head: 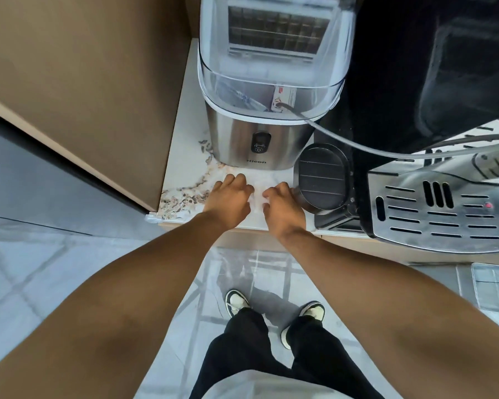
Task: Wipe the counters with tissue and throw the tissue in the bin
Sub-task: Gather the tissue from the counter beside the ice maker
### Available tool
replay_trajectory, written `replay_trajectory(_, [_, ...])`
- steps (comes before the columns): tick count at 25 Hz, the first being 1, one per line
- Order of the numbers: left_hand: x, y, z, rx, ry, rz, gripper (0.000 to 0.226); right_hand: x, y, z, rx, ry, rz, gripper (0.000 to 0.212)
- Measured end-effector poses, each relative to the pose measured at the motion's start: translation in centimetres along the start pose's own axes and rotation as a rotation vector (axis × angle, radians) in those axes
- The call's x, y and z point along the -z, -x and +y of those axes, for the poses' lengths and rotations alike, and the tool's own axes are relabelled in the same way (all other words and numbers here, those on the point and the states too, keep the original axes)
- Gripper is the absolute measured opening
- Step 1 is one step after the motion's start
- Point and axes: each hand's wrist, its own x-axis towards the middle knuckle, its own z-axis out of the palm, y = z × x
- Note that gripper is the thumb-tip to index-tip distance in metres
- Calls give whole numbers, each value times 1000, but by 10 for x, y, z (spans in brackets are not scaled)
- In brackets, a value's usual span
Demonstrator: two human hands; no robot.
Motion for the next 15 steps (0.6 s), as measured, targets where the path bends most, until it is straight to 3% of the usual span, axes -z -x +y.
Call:
replay_trajectory(8, [2,10,5,83,72,14,21,1,16,-2,-6,-41,16,29])
replay_trajectory(15, [-1,37,13,150,113,12,28,4,47,15,2,-105,39,33])
